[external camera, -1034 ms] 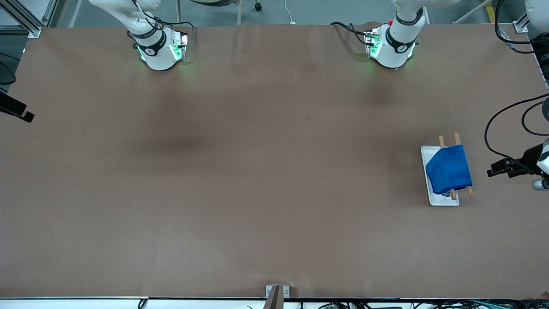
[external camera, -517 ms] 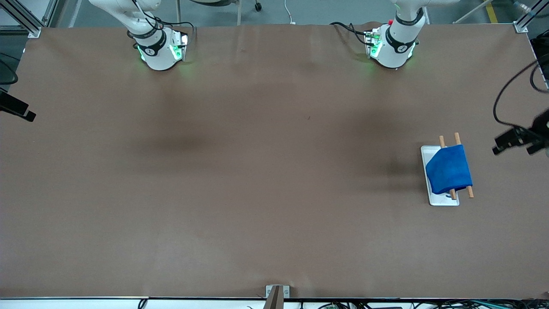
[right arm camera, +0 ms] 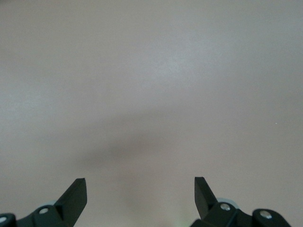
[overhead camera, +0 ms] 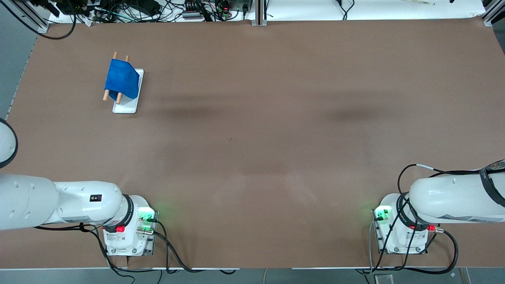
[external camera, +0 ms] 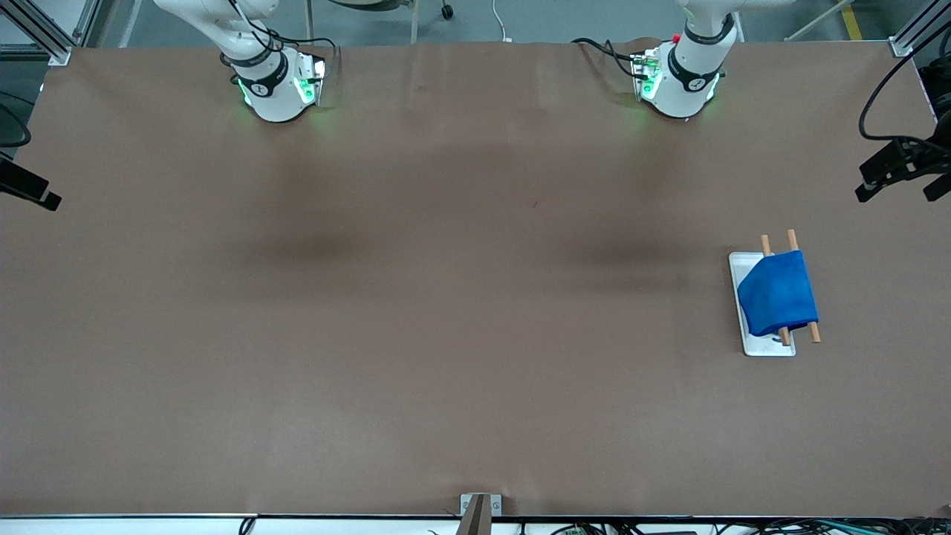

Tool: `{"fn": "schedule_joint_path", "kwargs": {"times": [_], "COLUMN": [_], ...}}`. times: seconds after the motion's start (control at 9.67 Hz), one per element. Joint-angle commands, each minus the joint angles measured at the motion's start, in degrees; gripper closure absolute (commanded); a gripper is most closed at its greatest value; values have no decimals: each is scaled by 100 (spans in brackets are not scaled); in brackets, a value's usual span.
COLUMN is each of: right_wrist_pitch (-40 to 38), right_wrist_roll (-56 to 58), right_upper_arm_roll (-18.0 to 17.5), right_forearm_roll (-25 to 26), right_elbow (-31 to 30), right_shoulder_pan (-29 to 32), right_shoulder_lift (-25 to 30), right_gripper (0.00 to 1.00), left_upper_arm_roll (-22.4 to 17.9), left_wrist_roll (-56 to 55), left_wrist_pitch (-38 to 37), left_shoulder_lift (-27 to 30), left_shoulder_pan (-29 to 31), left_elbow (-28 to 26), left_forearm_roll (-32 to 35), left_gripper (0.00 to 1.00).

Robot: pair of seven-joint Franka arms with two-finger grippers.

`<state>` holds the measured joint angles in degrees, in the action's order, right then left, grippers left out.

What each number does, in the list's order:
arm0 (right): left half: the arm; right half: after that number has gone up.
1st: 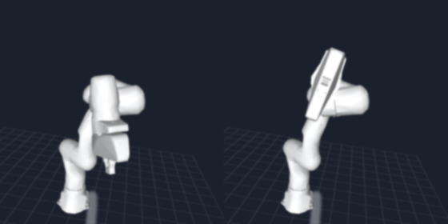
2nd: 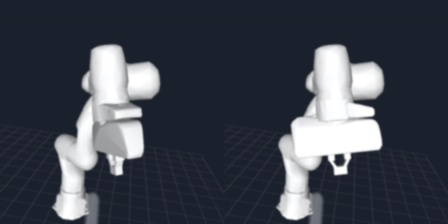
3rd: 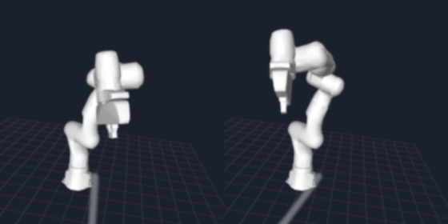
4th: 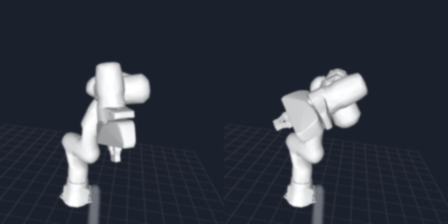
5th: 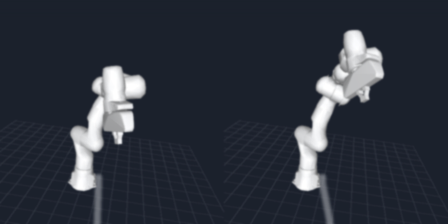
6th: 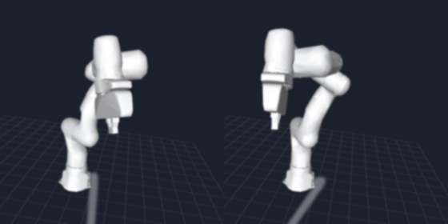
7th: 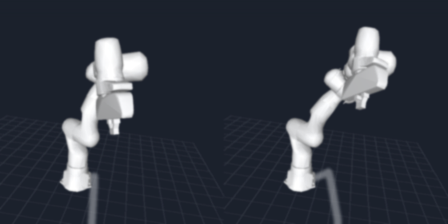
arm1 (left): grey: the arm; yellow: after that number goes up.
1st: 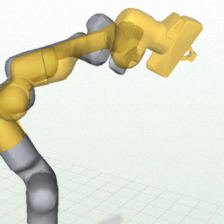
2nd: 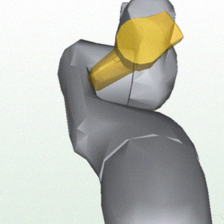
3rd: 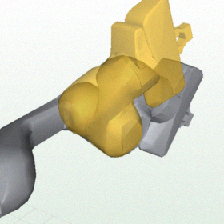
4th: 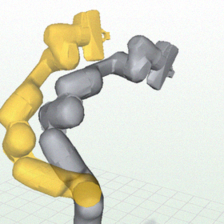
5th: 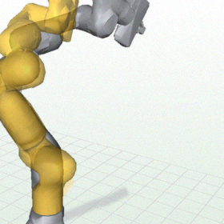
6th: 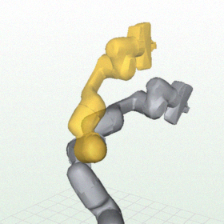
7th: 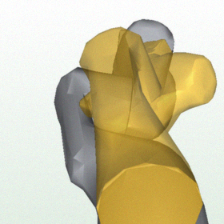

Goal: Right arm passes towel to left arm to hang

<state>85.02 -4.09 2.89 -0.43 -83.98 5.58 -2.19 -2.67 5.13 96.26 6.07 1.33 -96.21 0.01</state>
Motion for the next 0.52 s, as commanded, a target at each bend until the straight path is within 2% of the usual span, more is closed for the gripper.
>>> {"fn": "schedule_joint_path", "kwargs": {"times": [0.0, 0.31, 0.41], "right_wrist_pitch": [-47, -47, -47], "right_wrist_roll": [-240, -241, -233], "right_upper_arm_roll": [-61, -61, -61], "right_forearm_roll": [26, 26, 26], "right_elbow": [-22, -22, -22], "right_shoulder_pan": [48, 48, 57], "right_shoulder_lift": [34, 34, 34], "right_gripper": [0, 0, 0], "left_upper_arm_roll": [118, 118, 127], "left_wrist_roll": [-12, -56, -82], "left_wrist_pitch": [-957, -1004, -769], "left_shoulder_lift": [-852, -591, -363], "left_shoulder_pan": [78, 96, 87], "left_elbow": [1303, 1000, 660], "left_forearm_roll": [34, -1, -1], "left_gripper": [0, 1, 1]}}
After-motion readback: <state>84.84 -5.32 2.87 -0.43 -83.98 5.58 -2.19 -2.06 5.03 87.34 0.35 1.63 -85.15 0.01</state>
